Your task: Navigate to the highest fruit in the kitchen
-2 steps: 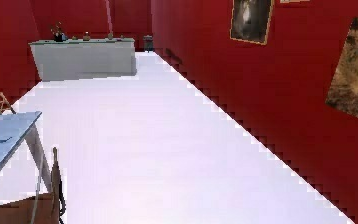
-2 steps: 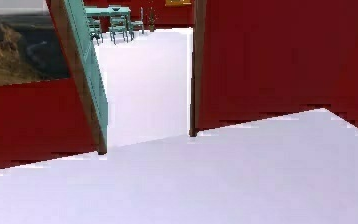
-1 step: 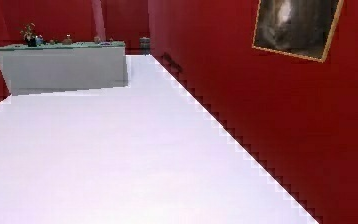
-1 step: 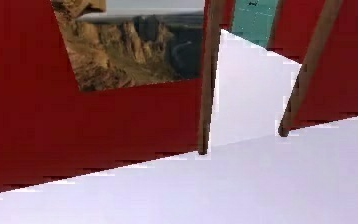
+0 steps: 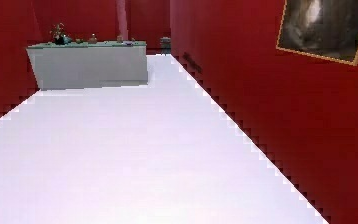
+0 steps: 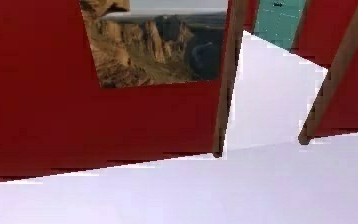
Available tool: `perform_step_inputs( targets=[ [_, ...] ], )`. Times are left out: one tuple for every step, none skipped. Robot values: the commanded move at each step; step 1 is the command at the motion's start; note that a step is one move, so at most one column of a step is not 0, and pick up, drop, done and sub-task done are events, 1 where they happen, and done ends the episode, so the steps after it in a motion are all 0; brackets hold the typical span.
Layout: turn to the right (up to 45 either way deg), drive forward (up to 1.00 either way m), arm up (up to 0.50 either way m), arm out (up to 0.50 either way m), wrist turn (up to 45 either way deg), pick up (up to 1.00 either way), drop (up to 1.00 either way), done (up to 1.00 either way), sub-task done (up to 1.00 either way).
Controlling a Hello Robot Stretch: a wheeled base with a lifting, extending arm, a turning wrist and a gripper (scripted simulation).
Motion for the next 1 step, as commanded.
perform_step_inputs(
  targets=[
    [0.0, 0.30, 0.00, 0.00, 0.0, 0.00, 0.00, 0.00, 0.00]
  ],
)
